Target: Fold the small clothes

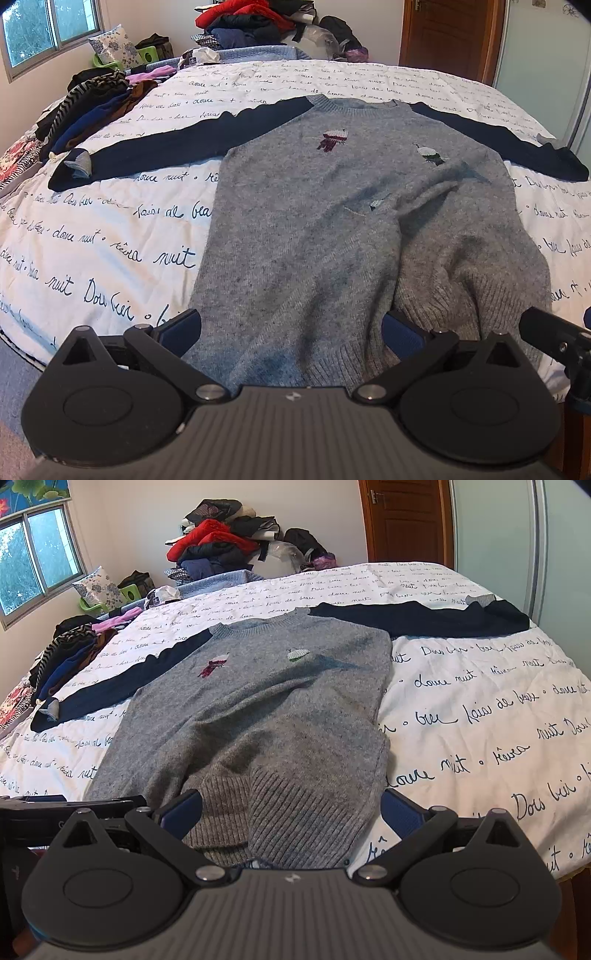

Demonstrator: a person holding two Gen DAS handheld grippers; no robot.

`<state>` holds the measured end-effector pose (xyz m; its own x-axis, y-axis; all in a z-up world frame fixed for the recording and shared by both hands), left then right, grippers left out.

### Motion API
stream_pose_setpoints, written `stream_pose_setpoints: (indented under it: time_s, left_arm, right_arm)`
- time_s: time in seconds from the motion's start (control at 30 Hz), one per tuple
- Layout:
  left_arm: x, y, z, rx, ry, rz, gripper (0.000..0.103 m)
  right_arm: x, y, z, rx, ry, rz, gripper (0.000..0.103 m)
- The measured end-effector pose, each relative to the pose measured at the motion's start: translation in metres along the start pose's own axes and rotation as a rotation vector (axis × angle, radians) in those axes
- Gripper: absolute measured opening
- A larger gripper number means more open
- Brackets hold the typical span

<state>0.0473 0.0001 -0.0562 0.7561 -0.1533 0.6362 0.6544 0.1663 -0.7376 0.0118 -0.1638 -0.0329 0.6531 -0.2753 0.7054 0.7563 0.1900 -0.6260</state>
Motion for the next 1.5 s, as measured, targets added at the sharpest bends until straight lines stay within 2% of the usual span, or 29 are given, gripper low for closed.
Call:
stream_pose_setpoints:
  time_s: [1.5]
  left_arm:
    - [-0.0039, 0.0059, 0.0016, 0.016, -0.002, 0.023, 0.103]
  right_arm:
    - [-0.0034, 0.0045, -0.0035, 0.015, 0.015, 0.01, 0.103]
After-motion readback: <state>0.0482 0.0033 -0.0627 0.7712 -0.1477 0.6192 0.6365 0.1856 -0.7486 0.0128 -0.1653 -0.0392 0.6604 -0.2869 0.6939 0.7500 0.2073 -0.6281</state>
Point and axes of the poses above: each gripper's, at about its wrist camera, not at the fingertips, and y roughly the way its jaws point, z to its left, x to its top, the point moved 7 cm from there along y, roughly the way its jaws point, and after that the axes turned 12 degrees about x, right-handed, at the moved point
